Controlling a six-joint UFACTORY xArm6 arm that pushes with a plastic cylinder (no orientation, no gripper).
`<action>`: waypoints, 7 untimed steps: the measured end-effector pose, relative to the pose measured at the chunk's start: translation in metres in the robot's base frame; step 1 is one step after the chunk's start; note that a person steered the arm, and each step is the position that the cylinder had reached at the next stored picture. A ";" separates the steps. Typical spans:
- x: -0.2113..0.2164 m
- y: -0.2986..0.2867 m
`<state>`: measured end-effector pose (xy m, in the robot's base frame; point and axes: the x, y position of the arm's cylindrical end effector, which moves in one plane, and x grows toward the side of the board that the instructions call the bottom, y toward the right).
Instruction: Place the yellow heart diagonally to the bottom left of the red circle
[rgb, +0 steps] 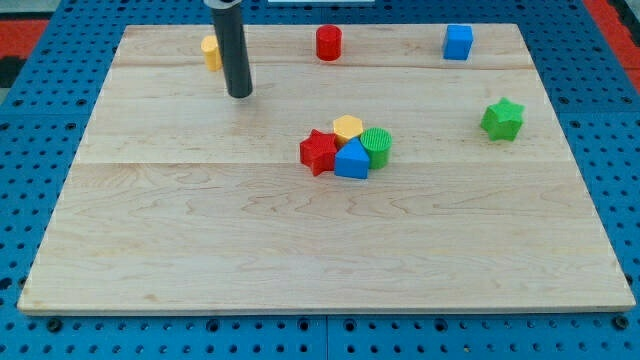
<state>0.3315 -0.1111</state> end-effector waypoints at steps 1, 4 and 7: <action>0.036 -0.008; -0.090 -0.097; -0.083 -0.018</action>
<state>0.2486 -0.1295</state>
